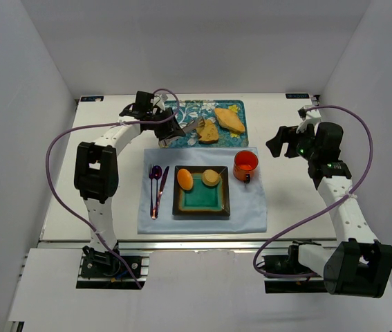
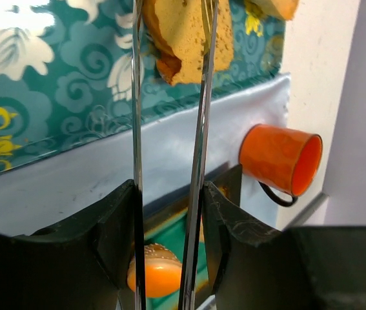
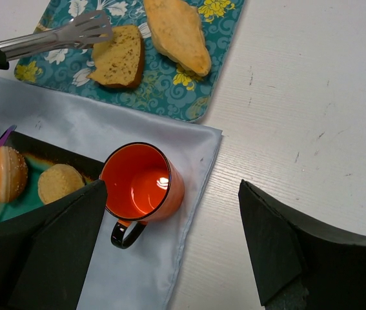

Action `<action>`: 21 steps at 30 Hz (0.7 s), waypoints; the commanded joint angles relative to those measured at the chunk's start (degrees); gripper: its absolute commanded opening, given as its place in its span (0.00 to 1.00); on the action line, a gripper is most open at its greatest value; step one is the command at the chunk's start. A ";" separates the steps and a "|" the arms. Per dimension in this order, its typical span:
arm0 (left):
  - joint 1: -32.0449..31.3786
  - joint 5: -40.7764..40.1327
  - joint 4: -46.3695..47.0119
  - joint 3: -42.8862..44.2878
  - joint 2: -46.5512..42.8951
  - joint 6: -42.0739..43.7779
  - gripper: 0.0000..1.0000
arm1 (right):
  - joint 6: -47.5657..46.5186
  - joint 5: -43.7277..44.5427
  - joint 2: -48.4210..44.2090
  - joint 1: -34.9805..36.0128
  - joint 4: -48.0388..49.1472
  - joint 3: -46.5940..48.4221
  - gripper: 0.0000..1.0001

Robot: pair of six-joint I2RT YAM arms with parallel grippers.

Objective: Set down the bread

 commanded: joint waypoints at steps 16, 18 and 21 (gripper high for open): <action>0.24 4.61 -1.44 -2.87 -1.65 2.87 0.35 | 0.90 -0.35 -0.84 -0.24 1.96 0.83 0.88; 0.24 6.63 -0.30 -3.22 -2.26 2.26 0.21 | 0.90 -0.26 -0.93 -0.24 1.96 0.74 0.88; 0.85 8.91 4.87 -5.06 -4.81 -0.38 0.04 | 0.81 -0.17 -1.19 -0.33 1.96 0.74 0.88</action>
